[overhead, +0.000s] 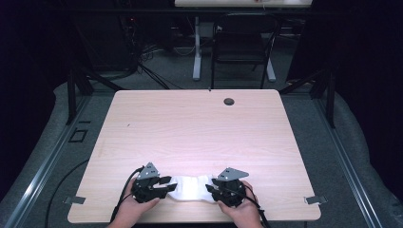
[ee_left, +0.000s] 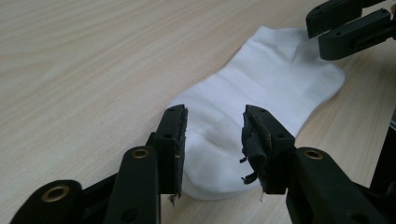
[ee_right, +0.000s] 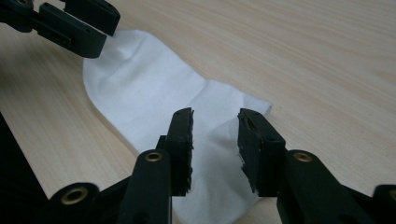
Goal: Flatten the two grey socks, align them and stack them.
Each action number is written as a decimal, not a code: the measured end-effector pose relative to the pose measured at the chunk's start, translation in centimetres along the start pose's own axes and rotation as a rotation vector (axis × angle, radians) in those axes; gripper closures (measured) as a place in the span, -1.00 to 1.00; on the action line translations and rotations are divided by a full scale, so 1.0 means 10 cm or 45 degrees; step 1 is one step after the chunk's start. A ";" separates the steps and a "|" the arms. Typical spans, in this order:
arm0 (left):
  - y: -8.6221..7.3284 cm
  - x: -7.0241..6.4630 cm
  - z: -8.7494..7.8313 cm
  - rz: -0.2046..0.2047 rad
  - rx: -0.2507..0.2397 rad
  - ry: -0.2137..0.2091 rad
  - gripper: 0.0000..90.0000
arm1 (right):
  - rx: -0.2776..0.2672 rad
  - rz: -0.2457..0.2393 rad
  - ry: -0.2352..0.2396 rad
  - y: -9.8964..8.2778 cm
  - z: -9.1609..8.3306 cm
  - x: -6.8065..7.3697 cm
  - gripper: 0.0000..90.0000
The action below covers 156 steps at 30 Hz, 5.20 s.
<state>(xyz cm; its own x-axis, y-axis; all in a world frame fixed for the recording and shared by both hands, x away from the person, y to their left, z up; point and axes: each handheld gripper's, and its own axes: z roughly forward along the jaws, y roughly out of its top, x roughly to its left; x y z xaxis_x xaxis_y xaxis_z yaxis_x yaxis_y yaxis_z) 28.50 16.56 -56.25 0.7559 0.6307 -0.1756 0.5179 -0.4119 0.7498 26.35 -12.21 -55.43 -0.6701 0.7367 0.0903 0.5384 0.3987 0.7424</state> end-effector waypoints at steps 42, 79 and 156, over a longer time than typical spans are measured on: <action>-0.02 0.15 0.20 -0.004 0.053 0.046 0.19 | 0.062 0.042 -0.022 -0.06 0.24 -0.14 0.36; 0.05 0.40 0.25 -0.076 -0.064 0.102 -0.08 | 0.009 0.069 -0.050 0.12 0.38 -0.29 0.10; -0.23 0.53 -0.27 -0.049 -0.051 0.223 -0.14 | -0.044 0.045 -0.087 -0.27 -0.07 -0.32 0.18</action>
<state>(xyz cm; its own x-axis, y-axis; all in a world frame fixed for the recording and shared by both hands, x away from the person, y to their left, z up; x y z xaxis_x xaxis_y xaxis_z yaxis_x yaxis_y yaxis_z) 30.21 22.61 -57.16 0.6527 0.7519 -0.0930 0.5259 -0.3612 0.7701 26.69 -16.01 -57.23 -0.6142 0.7858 0.0723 0.5420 0.3535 0.7624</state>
